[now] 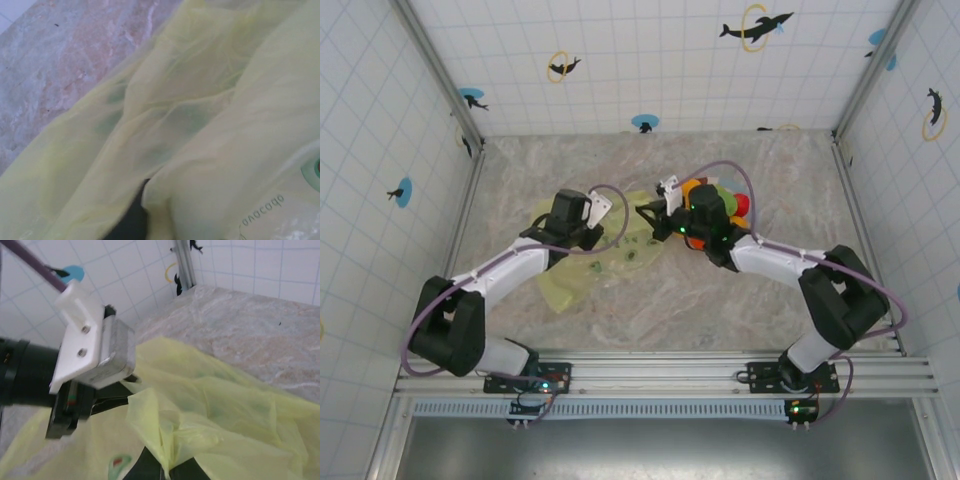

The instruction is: Place the fruits into the plastic bag

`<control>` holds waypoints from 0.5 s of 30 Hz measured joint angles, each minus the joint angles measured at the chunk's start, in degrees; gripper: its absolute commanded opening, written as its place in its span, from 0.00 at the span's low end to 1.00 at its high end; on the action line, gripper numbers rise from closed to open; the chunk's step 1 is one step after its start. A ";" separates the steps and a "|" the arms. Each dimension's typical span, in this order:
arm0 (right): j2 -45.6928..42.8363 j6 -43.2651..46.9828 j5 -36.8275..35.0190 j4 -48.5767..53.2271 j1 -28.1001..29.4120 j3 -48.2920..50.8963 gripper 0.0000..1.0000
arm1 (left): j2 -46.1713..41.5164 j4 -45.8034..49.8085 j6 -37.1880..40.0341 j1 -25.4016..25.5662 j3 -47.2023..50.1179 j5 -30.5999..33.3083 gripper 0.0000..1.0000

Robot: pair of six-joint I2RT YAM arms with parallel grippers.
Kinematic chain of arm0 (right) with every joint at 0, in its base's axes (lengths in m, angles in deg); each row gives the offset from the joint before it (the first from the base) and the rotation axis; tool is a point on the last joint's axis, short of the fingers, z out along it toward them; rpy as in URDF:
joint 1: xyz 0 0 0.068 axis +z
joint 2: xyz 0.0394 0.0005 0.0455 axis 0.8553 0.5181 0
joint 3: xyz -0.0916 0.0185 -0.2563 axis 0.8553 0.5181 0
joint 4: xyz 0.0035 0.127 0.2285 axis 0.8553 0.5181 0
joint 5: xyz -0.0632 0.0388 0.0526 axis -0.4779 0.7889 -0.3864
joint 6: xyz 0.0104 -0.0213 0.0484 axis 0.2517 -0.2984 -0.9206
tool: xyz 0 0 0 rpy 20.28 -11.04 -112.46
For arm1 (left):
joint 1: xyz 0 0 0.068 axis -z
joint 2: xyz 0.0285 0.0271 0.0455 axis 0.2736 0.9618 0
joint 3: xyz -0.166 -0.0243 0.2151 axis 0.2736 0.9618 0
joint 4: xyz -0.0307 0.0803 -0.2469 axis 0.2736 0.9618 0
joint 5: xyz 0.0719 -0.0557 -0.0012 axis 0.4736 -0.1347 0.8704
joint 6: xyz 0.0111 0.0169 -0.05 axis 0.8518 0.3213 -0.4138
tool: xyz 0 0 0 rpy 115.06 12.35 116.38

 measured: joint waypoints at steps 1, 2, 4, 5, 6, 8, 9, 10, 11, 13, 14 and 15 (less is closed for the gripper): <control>0.92 -1.05 -1.77 0.55 0.00 -1.99 0.13 | -0.13 0.00 -1.44 -0.74 -0.55 -0.57 0.00; 1.99 -2.51 -3.85 2.19 -0.02 -4.52 0.22 | -0.42 -0.02 -3.43 -1.84 -1.07 -0.83 0.00; 4.39 -4.72 -8.33 6.45 -0.07 -10.34 0.35 | -1.53 0.11 -8.37 -4.68 -2.05 -1.03 0.00; 5.57 -5.51 -10.51 9.01 -0.07 -13.33 0.42 | -2.32 0.31 -11.37 -6.14 -2.67 -1.03 0.00; 6.36 -5.92 -12.83 11.58 -0.07 -15.93 0.48 | -2.97 0.68 -13.99 -7.41 -3.41 -1.01 0.00; 6.38 -6.62 -15.26 14.21 -0.07 -17.51 0.64 | -3.87 1.99 -18.71 -8.85 -5.14 -1.03 0.00; 5.86 -6.93 -16.20 15.23 -0.07 -17.31 0.71 | -4.15 2.95 -21.09 -9.11 -6.12 -1.09 0.00; 5.35 -6.99 -16.41 15.65 -0.07 -16.70 0.74 | -4.24 3.67 -22.82 -9.14 -6.97 -1.20 0.00; 4.31 -7.13 -16.55 15.61 -0.04 -15.17 0.77 | -4.24 4.42 -24.85 -9.14 -7.91 -1.79 0.00; 1.33 -7.30 -16.46 15.56 0.07 -10.73 0.83 | -4.26 5.31 -28.39 -9.14 -8.79 -3.04 0.00; -0.48 -7.50 -16.39 15.45 0.22 -8.09 0.87 | -4.35 5.64 -30.23 -9.14 -8.85 -3.96 0.00; -1.99 -7.65 -16.35 15.37 0.48 -5.90 0.90 | -4.37 6.08 -31.78 -9.22 -8.85 -4.92 0.00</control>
